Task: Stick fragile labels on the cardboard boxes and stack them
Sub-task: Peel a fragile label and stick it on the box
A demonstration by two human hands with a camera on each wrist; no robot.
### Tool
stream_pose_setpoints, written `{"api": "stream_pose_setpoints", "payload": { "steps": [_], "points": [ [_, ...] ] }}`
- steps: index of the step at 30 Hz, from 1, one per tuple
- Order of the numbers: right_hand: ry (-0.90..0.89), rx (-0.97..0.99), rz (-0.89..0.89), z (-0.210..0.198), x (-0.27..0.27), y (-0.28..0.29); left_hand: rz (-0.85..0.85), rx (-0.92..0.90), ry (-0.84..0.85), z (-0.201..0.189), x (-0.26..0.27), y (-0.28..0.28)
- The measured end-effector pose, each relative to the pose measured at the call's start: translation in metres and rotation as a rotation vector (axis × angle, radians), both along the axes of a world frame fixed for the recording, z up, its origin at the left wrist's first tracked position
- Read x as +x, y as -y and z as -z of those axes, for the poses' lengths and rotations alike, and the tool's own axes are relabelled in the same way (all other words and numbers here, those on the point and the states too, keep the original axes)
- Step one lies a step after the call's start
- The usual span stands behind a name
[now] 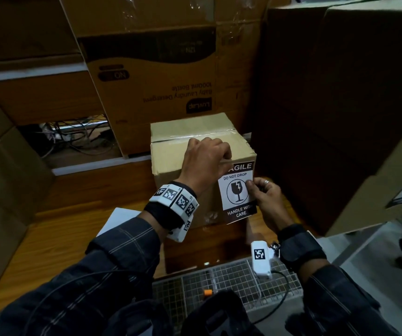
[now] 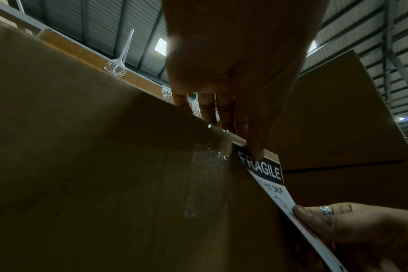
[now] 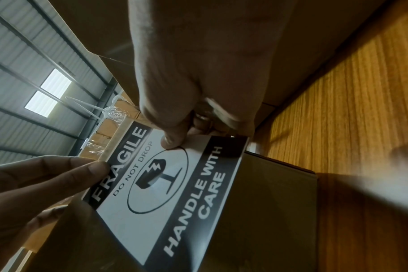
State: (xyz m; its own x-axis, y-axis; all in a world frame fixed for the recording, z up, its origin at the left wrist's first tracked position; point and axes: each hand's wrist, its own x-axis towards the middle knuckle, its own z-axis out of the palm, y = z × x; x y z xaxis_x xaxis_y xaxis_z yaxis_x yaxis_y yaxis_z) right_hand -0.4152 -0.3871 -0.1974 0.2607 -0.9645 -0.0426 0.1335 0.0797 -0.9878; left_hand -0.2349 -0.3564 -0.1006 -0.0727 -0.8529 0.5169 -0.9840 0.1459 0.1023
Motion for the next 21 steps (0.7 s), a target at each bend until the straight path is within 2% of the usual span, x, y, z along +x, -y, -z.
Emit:
{"api": "stream_pose_setpoints", "payload": {
  "steps": [14,21],
  "points": [
    [0.008,0.013,0.09,0.005,0.004,0.005,0.022,-0.042,0.056,0.005,0.001,0.003],
    [-0.046,-0.009,0.169,0.009,0.011,0.011,0.022,-0.044,0.046,0.006,0.002,0.004]
  ]
}}
